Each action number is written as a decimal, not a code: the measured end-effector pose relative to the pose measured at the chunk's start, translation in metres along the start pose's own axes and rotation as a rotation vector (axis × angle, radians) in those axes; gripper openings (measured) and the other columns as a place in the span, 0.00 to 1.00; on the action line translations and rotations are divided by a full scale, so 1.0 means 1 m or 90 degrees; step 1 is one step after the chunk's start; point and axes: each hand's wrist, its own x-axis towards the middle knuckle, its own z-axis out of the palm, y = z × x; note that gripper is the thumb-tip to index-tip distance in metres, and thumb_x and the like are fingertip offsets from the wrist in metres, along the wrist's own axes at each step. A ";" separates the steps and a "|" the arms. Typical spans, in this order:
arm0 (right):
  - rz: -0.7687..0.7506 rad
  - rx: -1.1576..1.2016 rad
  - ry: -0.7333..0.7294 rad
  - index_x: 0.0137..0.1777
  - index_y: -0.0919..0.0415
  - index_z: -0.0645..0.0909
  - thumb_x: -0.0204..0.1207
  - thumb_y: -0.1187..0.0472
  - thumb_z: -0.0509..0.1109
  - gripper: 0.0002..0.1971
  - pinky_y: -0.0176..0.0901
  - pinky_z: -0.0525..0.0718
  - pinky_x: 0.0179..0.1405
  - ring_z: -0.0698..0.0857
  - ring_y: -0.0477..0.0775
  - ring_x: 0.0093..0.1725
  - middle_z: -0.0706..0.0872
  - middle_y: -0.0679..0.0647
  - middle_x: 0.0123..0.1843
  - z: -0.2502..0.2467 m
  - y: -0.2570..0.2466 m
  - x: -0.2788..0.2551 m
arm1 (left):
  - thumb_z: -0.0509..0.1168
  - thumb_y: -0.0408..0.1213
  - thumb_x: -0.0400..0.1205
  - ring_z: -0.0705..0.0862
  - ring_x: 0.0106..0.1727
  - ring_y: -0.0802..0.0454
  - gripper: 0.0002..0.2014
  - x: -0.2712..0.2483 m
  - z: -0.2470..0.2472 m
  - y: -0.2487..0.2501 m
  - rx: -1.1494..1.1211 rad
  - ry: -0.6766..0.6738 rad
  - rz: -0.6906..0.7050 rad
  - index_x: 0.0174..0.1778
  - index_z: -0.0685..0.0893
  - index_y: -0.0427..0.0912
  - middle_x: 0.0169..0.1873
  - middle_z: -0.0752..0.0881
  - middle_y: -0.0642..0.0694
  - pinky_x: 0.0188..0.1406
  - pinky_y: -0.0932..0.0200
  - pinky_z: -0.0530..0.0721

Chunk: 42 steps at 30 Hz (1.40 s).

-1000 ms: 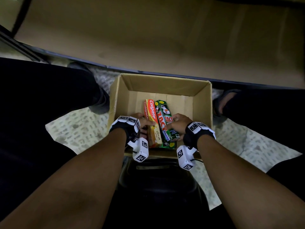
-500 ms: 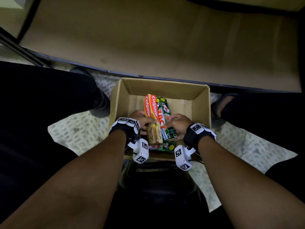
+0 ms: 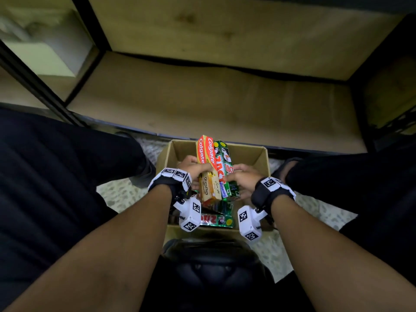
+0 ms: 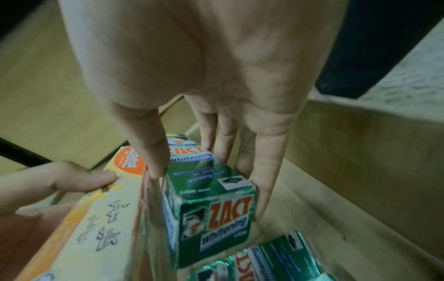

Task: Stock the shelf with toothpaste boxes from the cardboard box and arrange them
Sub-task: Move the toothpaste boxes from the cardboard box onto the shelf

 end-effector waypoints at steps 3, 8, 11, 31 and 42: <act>-0.044 0.000 0.011 0.56 0.50 0.83 0.72 0.60 0.79 0.14 0.54 0.88 0.58 0.87 0.49 0.53 0.90 0.48 0.55 -0.009 -0.013 -0.019 | 0.79 0.47 0.68 0.89 0.50 0.44 0.26 -0.014 -0.005 0.014 0.042 0.010 0.047 0.57 0.77 0.46 0.51 0.87 0.46 0.47 0.43 0.91; -0.110 0.002 0.049 0.56 0.48 0.81 0.71 0.57 0.80 0.16 0.46 0.88 0.49 0.86 0.43 0.47 0.87 0.41 0.47 -0.025 -0.033 -0.060 | 0.80 0.53 0.56 0.91 0.48 0.46 0.33 -0.045 -0.014 0.038 0.055 0.013 0.112 0.55 0.79 0.46 0.49 0.91 0.45 0.48 0.43 0.91; -0.138 0.027 0.052 0.57 0.48 0.83 0.69 0.56 0.81 0.17 0.51 0.91 0.48 0.90 0.49 0.49 0.91 0.46 0.53 -0.035 -0.049 -0.084 | 0.80 0.55 0.52 0.91 0.48 0.46 0.35 -0.063 -0.018 0.056 0.061 0.023 0.159 0.54 0.79 0.47 0.48 0.90 0.46 0.48 0.43 0.91; -0.491 -0.005 0.207 0.55 0.52 0.86 0.66 0.50 0.79 0.18 0.61 0.92 0.47 0.88 0.60 0.51 0.89 0.58 0.58 -0.139 -0.291 -0.272 | 0.73 0.58 0.71 0.89 0.50 0.49 0.25 -0.227 -0.091 0.322 0.226 0.221 0.600 0.60 0.80 0.49 0.51 0.88 0.50 0.53 0.43 0.89; -0.539 -0.316 0.395 0.68 0.65 0.83 0.75 0.48 0.72 0.26 0.63 0.85 0.63 0.85 0.62 0.66 0.86 0.62 0.67 -0.156 -0.425 -0.271 | 0.69 0.57 0.76 0.87 0.55 0.46 0.27 -0.202 -0.120 0.440 0.350 0.367 0.625 0.66 0.83 0.45 0.57 0.88 0.47 0.60 0.49 0.85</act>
